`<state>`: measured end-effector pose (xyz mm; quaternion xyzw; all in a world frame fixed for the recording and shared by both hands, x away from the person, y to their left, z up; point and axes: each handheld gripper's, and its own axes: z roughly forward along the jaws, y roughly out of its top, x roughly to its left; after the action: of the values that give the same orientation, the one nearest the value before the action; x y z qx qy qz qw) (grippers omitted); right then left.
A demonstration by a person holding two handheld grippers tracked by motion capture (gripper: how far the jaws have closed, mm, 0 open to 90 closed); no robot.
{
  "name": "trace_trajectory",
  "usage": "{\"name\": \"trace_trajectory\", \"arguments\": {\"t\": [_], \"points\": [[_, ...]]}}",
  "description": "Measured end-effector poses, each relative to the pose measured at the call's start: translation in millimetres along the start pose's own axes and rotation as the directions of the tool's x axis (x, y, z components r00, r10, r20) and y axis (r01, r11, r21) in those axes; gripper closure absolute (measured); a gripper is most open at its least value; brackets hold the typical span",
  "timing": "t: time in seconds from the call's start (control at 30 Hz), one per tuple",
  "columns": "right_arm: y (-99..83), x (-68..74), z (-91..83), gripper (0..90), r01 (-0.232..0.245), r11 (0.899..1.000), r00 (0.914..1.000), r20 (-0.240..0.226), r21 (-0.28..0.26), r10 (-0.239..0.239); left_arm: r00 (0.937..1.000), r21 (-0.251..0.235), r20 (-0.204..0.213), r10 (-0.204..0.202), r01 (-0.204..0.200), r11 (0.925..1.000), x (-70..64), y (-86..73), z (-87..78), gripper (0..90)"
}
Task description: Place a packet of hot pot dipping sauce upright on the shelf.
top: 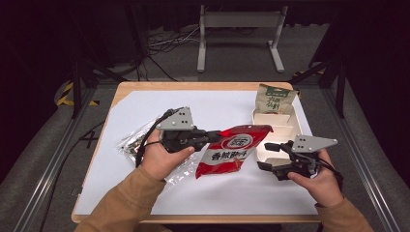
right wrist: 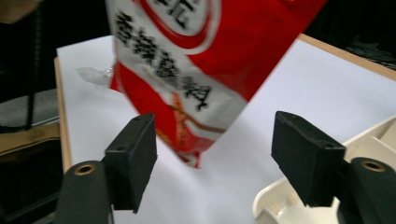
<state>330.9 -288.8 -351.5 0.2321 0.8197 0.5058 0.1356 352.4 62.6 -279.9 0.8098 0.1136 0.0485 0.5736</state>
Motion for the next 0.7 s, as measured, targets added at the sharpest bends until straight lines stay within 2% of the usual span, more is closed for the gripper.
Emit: {"name": "trace_trajectory", "arguments": {"t": [0.1, 0.2, 0.4, 0.47, 0.57, 0.6, 0.7], "points": [[0.1, -0.7, 8.1, 31.4, 0.002, 1.000, 0.9999, -0.016, -0.001, -0.002, 0.9998, 0.002, 0.019, 0.003, -0.003, 1.0000, -4.4, -1.8, 1.2, 89.5], [2.3, 1.7, 15.3, 30.9, 0.026, 1.000, 0.9990, -0.035, -0.017, -0.026, 0.9996, -0.004, 0.028, -0.005, 0.005, 1.0000, -5.4, -3.0, 2.8, 89.5], [4.3, 4.6, 25.5, 32.9, 0.058, 0.998, 0.9969, -0.052, -0.016, -0.059, 0.9988, -0.017, 0.048, -0.013, 0.014, 0.9998, -5.7, -3.3, 6.6, 89.5], [3.7, 5.2, 31.1, 38.8, 0.081, 0.997, 0.9946, -0.065, -0.017, -0.082, 0.9982, -0.030, 0.055, -0.024, 0.026, 0.9992, -5.7, -2.9, 7.4, 89.5], [2.5, 6.6, 35.1, 39.6, 0.101, 0.995, 0.9926, -0.065, -0.027, -0.102, 0.9978, -0.034, 0.057, -0.032, 0.034, 0.9988, -4.4, -3.0, 8.3, 89.5], [1.3, 7.8, 39.0, 41.1, 0.121, 0.992, 0.9904, -0.066, -0.020, -0.122, 0.9967, -0.036, 0.067, -0.046, 0.048, 0.9982, -3.5, -3.4, 9.1, 89.5], [-0.3, 8.4, 43.4, 40.9, 0.134, 0.991, 0.9872, -0.084, -0.017, -0.135, 0.9945, -0.046, 0.085, -0.062, 0.066, 0.9968, -0.6, -4.7, 9.3, 89.5]]}}
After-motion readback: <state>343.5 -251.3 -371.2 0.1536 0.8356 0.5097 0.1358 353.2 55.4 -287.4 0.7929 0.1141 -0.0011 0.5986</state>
